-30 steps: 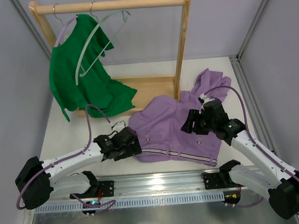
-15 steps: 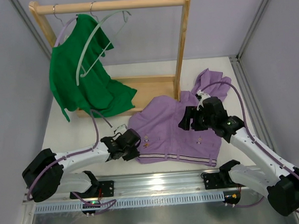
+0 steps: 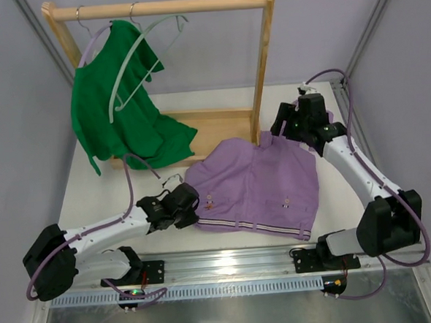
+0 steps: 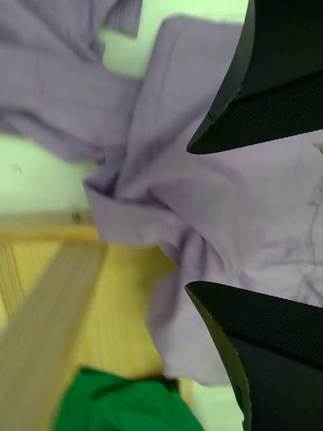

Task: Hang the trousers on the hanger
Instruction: Fold the trousers

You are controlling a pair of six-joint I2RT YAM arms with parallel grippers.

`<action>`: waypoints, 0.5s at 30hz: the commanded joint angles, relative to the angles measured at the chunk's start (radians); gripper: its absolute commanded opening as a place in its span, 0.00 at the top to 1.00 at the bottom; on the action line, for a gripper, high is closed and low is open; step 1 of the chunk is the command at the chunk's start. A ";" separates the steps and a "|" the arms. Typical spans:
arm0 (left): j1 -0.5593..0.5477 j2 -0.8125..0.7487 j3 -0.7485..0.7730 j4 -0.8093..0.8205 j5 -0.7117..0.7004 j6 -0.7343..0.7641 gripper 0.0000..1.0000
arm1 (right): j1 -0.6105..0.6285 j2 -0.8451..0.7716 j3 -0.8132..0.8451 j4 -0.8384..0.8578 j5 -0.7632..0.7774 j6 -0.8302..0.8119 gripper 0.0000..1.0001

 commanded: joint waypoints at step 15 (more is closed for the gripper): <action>0.006 -0.100 0.090 -0.083 -0.032 0.157 0.99 | -0.293 0.656 0.511 -0.041 0.060 -0.061 0.24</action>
